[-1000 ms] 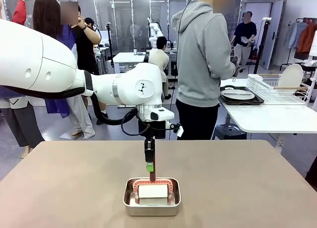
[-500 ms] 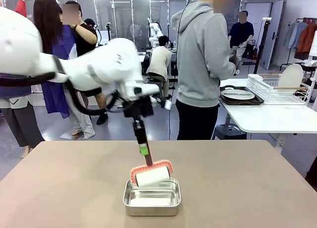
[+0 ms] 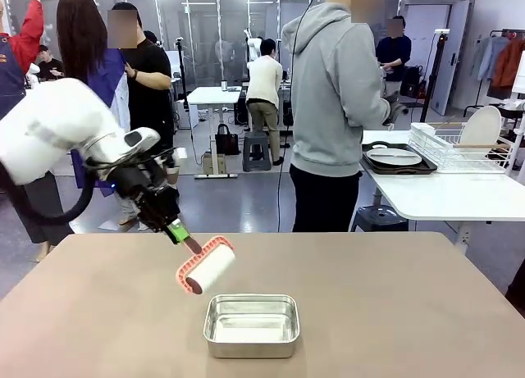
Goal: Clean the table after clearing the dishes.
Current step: When the right (or left) Handle tray is removed, use the right hand (or left hand) to clean the right (or left) side of the table with the Lint Roller.
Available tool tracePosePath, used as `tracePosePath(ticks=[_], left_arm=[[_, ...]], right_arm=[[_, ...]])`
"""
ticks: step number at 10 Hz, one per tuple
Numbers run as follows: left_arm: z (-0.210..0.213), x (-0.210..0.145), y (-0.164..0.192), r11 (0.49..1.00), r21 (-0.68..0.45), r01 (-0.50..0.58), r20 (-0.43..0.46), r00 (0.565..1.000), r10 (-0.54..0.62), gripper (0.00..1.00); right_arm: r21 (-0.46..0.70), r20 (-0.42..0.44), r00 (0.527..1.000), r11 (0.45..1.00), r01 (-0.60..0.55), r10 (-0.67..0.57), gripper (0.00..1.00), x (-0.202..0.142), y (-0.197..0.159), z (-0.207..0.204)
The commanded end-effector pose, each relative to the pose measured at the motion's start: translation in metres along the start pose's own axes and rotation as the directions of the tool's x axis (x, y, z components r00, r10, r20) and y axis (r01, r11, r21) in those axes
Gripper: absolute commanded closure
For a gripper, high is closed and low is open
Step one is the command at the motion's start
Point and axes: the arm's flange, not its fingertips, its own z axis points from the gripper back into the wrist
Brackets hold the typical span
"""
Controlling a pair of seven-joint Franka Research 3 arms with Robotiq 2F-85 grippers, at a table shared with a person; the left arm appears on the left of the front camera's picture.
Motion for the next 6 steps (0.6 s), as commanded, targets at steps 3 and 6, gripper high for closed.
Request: tracePosePath(ticks=[3,6], left_arm=[[0.002,-0.012,0.02,0.996,0.019,-0.091,0.098,0.991,0.088,1.0],[0.002,-0.012,0.02,0.996,0.019,-0.091,0.098,0.991,0.088,1.0]], right_arm=[[0.008,0.006,1.0,1.0,-0.006,0.006,0.0,0.0,0.003,-0.001],[0.008,0.006,1.0,1.0,-0.006,0.006,0.0,0.0,0.003,-0.001]])
